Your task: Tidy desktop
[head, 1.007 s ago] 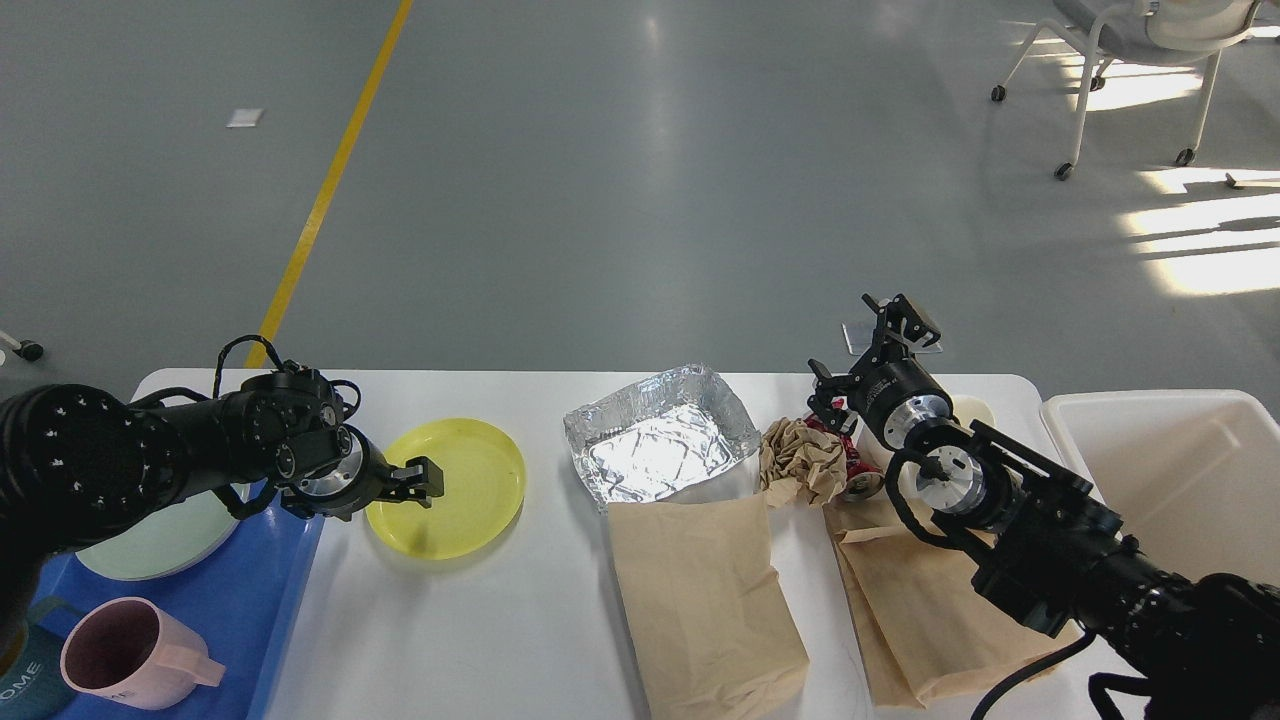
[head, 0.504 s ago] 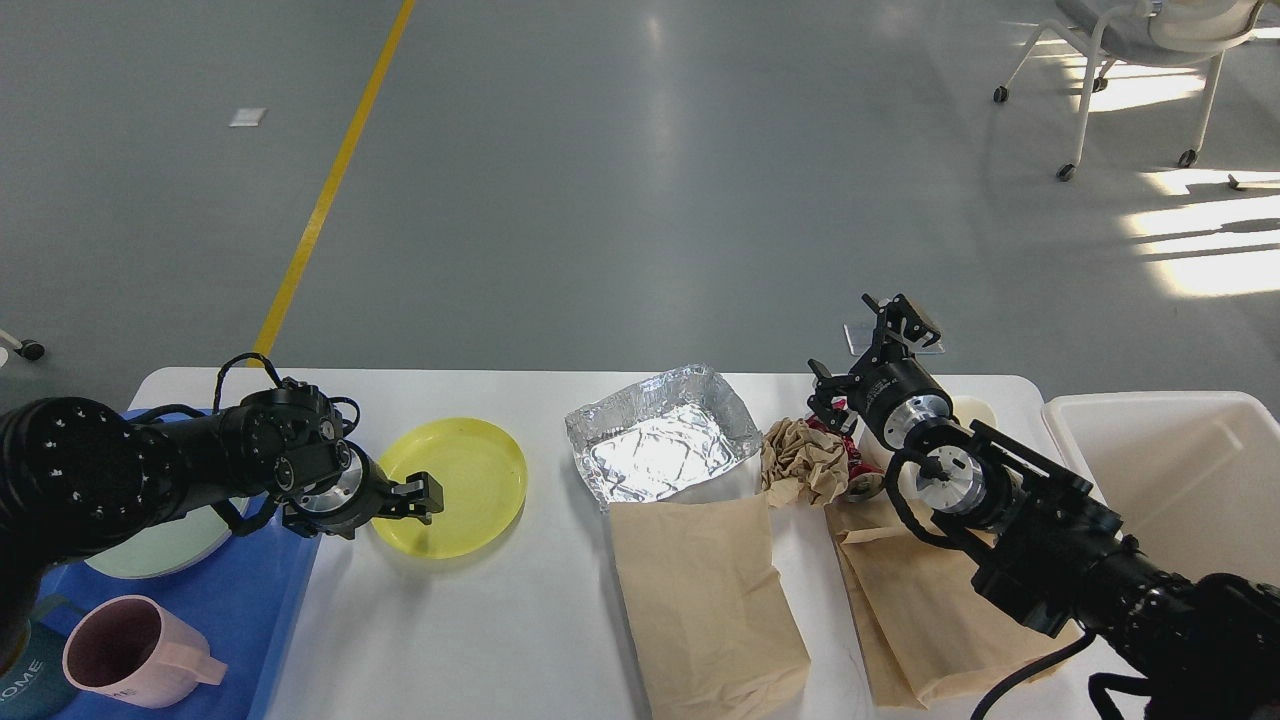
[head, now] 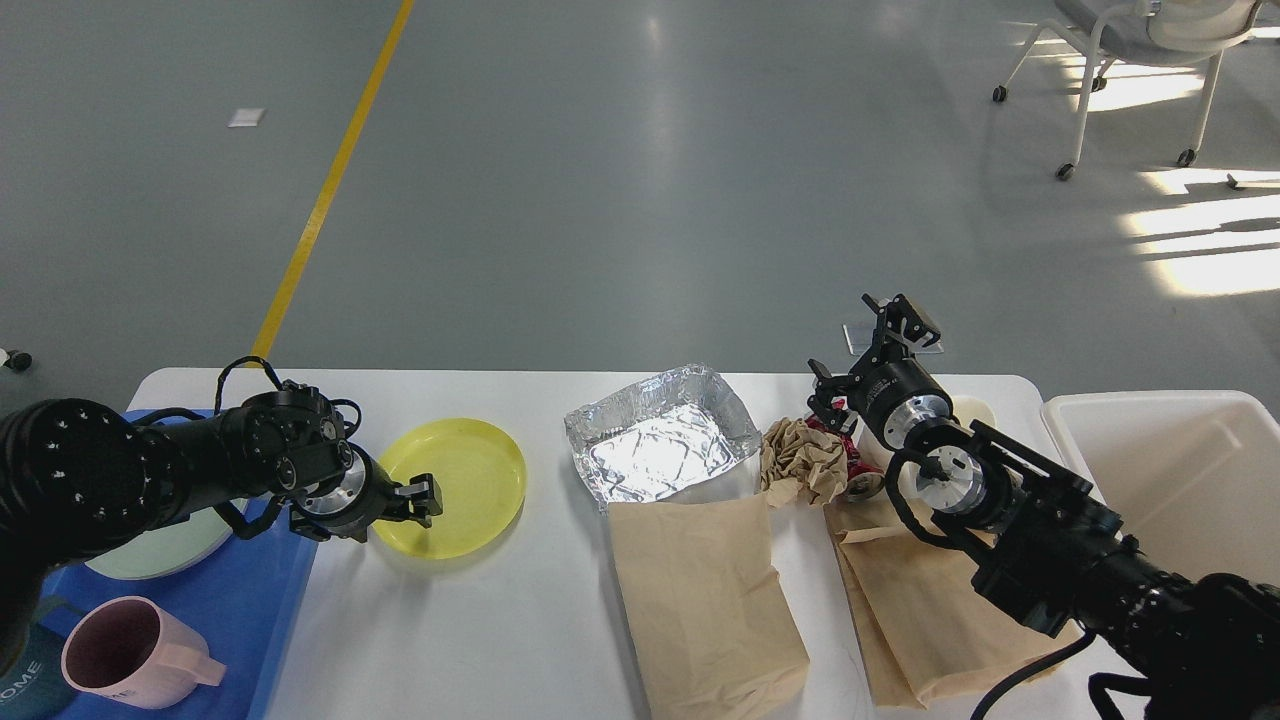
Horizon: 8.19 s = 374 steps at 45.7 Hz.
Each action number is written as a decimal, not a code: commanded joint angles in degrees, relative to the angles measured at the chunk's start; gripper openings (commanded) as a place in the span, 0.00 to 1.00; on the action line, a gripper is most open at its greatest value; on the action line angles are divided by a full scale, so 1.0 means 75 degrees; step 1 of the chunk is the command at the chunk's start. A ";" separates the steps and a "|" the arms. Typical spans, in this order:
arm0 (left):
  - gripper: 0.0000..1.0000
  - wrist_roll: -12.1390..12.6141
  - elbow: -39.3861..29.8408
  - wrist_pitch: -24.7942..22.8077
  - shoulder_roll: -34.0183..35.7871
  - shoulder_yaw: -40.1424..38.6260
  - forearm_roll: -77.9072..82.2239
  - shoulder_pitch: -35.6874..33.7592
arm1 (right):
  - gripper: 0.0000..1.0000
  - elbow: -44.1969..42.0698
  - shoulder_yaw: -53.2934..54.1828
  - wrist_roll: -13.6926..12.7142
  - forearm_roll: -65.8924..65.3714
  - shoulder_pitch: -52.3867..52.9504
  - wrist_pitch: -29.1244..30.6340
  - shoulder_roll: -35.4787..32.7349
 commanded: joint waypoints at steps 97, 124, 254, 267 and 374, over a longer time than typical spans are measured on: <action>0.00 0.0011 -0.0678 -0.3321 0.1018 0.0118 0.0012 -0.1474 | 1.00 0.0000 0.0000 0.0000 0.0001 0.0000 0.0000 0.0000; 0.00 0.0070 -0.1547 -0.3776 0.2929 0.0692 0.0035 -0.4567 | 1.00 0.0000 0.0000 0.0000 -0.0011 0.0000 0.0000 0.0000; 0.83 0.0034 0.1523 0.0029 0.4335 -0.2531 0.0000 0.1350 | 1.00 0.0000 0.0000 0.0000 0.0001 0.0000 0.0000 0.0000; 0.99 -0.0001 0.1699 0.1027 0.4429 -0.3444 0.0012 0.1186 | 1.00 0.0000 0.0000 0.0000 -0.0011 0.0000 0.0000 0.0000; 0.99 -0.2555 0.2777 0.1355 0.2414 -1.3898 -0.0609 0.2111 | 1.00 0.0000 0.0000 0.0000 0.0001 0.0000 0.0000 0.0000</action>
